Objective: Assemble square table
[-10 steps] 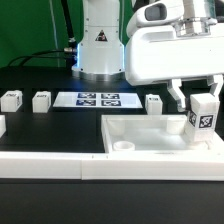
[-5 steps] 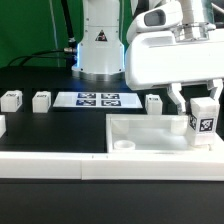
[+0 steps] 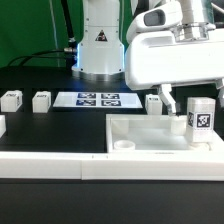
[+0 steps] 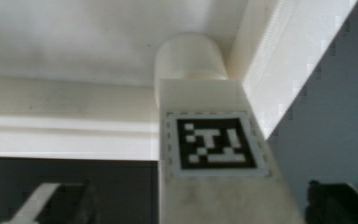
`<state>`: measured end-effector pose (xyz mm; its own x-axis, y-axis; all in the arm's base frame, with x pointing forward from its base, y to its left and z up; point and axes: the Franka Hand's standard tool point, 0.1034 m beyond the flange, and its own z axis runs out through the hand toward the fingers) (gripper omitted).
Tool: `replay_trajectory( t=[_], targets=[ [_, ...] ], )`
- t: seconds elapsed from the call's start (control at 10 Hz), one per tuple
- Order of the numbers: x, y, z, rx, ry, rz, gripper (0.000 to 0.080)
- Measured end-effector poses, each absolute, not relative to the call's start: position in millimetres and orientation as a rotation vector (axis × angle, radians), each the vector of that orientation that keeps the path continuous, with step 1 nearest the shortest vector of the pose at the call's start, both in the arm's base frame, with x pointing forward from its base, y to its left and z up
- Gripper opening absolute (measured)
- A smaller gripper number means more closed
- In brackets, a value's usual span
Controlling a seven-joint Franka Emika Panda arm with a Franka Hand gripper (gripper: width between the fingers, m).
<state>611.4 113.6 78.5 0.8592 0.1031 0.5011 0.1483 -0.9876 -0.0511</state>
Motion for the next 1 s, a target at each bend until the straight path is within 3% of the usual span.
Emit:
replay_trajectory(
  t=[0.2, 0.7, 0.9, 1.0],
  targets=[
    [611, 114, 78.5, -2.944, -0.198, -0.786, 0.0647],
    [611, 114, 78.4, -2.945, -0.184, -0.776, 0.0649],
    [612, 127, 88.8, -2.957, -0.050, -0.631, 0.0649],
    [611, 127, 85.1, -2.961, -0.037, -0.619, 0.0649]
  ],
)
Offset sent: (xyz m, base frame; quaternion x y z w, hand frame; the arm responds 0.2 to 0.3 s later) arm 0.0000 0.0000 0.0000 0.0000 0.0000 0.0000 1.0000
